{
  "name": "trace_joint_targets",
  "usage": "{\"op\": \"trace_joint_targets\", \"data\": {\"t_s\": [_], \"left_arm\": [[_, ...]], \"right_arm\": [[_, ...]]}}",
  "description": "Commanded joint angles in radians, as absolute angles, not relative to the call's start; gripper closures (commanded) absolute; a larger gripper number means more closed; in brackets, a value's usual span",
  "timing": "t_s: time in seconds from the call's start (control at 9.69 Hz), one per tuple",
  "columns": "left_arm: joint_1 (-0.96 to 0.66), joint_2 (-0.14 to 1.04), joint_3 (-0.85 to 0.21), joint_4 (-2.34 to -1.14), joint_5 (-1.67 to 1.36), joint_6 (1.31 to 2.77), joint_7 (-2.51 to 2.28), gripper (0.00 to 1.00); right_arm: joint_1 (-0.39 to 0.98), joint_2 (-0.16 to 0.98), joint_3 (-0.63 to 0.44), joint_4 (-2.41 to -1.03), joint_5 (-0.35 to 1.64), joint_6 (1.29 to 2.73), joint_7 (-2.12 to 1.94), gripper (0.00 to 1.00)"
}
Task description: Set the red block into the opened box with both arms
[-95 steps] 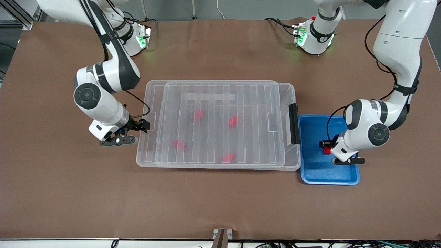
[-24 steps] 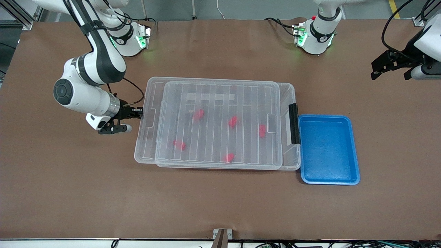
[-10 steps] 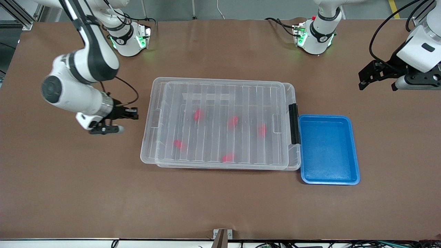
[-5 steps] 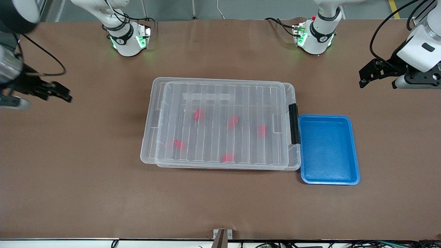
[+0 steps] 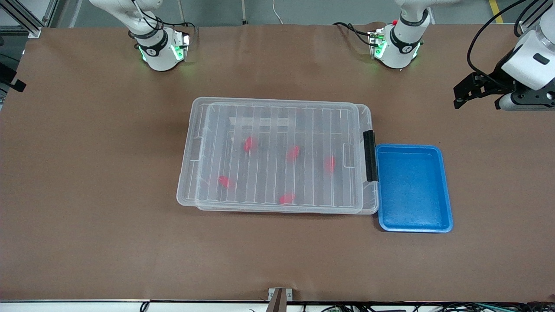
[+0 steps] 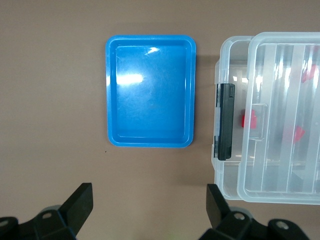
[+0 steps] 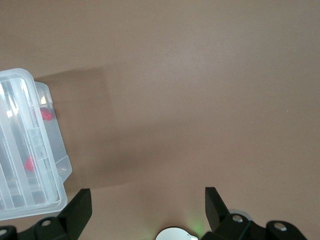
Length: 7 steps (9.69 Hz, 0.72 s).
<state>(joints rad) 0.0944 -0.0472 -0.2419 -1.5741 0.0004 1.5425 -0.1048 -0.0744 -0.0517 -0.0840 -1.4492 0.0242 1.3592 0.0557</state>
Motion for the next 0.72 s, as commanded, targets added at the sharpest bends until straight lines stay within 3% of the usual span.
{"op": "trace_joint_targets", "data": {"t_s": [0.0, 0.1, 0.62], "left_arm": [[0.095, -0.040, -0.242, -1.600, 0.017, 1.537, -0.098, 0.00], [0.095, -0.040, -0.241, -1.600, 0.018, 1.536, -0.100, 0.00], [0.097, -0.029, -0.239, -1.575, 0.046, 1.531, -0.106, 0.00]], "right_arm": [[-0.075, 0.002, -0.080, -1.417, 0.009, 1.350, 0.020, 0.00], [-0.075, -0.009, -0.080, -1.471, 0.009, 1.415, 0.020, 0.00], [-0.077, -0.008, -0.078, -1.471, 0.017, 1.428, 0.021, 0.00]]}}
